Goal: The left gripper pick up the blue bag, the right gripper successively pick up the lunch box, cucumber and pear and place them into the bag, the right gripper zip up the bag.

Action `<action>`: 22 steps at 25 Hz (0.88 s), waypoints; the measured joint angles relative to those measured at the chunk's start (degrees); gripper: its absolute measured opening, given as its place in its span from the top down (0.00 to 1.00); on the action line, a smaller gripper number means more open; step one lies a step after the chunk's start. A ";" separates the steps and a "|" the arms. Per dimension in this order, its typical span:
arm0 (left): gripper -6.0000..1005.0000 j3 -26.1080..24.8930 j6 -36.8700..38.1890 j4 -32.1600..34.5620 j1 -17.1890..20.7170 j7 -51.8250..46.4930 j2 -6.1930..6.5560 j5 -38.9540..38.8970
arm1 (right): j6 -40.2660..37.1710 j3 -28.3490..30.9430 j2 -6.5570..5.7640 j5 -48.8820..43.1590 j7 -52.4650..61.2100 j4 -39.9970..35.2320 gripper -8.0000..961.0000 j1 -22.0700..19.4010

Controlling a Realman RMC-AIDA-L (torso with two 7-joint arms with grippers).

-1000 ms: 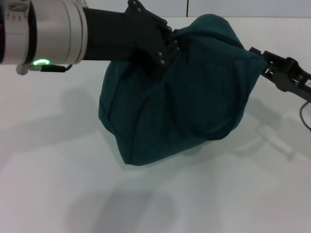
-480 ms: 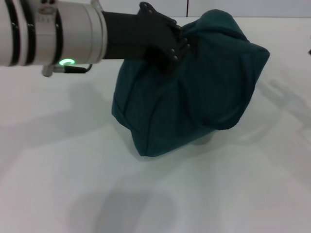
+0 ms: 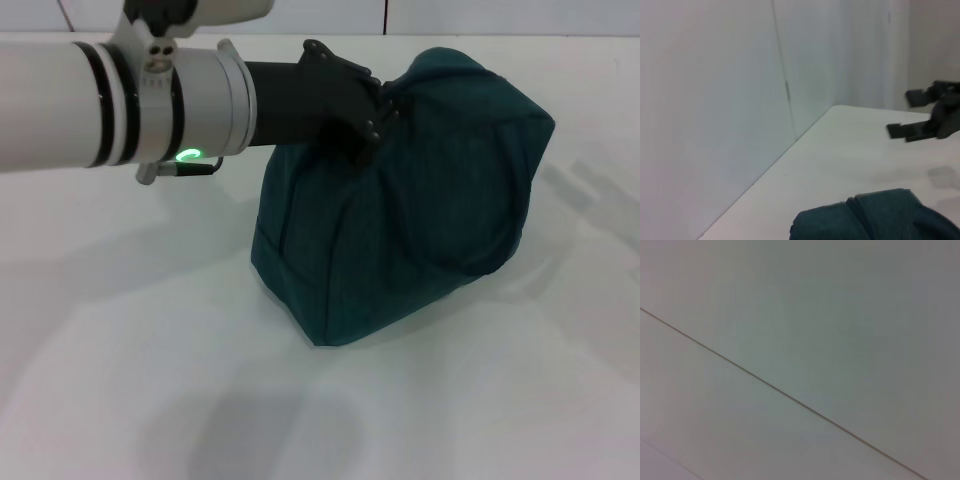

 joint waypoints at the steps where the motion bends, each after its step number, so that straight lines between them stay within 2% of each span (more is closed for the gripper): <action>1: 0.88 0.18 -0.64 -0.54 0.00 0.15 0.00 0.00 | -0.29 0.18 0.03 -0.10 -0.01 0.00 0.12 -0.02; 9: 0.88 0.45 -4.42 -3.81 0.06 1.13 0.00 -3.23 | -1.42 0.29 0.04 0.19 -0.04 0.08 0.12 -0.10; 15: 0.68 0.44 -4.66 -4.31 0.33 1.37 0.01 -5.58 | -1.66 0.29 -0.04 0.01 -0.04 0.05 0.12 -0.11; 22: 0.35 -0.08 -3.24 -3.00 0.68 0.88 0.15 -7.81 | -3.26 0.29 -0.28 -0.11 -0.66 0.05 0.12 -0.02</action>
